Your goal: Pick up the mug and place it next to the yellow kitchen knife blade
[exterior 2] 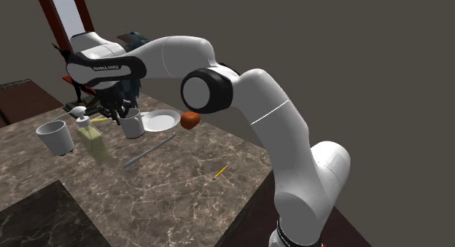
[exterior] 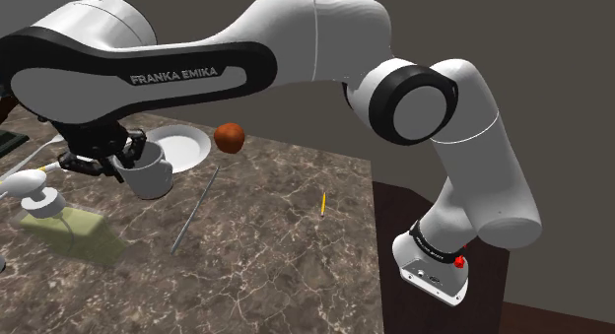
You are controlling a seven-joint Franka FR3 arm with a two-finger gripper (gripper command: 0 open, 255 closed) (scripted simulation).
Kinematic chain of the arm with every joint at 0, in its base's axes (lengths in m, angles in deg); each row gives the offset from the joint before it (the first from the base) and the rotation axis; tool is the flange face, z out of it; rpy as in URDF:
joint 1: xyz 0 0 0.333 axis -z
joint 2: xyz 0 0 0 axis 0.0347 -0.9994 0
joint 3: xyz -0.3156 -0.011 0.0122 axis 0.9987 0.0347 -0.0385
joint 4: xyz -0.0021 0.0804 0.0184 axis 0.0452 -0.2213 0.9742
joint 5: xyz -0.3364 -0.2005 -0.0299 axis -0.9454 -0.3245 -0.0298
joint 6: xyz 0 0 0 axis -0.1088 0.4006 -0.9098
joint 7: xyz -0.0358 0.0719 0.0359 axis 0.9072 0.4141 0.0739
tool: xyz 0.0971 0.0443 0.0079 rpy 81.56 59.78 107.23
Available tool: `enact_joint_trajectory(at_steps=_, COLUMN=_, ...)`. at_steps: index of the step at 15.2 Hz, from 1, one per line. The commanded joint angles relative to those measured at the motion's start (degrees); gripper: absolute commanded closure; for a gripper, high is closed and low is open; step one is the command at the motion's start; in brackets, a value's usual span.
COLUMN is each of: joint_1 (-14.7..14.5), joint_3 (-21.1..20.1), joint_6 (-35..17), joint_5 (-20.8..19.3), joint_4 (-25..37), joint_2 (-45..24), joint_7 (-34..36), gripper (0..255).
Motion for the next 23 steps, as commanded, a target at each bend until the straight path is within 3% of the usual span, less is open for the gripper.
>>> enact_joint_trajectory(at_steps=1, joint_1=0.13, joint_3=0.05, joint_6=-1.28, joint_5=-0.11, joint_4=-1.0, joint_2=-0.29, joint_7=0.23, gripper=255)
enact_joint_trajectory(at_steps=7, joint_1=0.93, joint_3=0.14, joint_6=-5.64, joint_5=-0.4, joint_4=-5.38, joint_2=-0.51, joint_7=0.97, gripper=255)
enact_joint_trajectory(at_steps=15, joint_1=0.93, joint_3=0.15, joint_6=-5.64, joint_5=-0.4, joint_4=-5.38, joint_2=-0.51, joint_7=0.97, gripper=255)
enact_joint_trajectory(at_steps=16, joint_1=0.93, joint_3=0.15, joint_6=-5.64, joint_5=-0.4, joint_4=-5.37, joint_2=-0.52, joint_7=0.97, gripper=0)
enact_joint_trajectory(at_steps=21, joint_1=0.93, joint_3=0.15, joint_6=-5.64, joint_5=-0.4, joint_4=-5.37, joint_2=-0.51, joint_7=0.96, gripper=0)
enact_joint_trajectory(at_steps=23, joint_1=0.0, joint_3=0.1, joint_6=-1.74, joint_5=-0.2, joint_4=-1.12, joint_2=-0.64, joint_7=0.4, gripper=0)
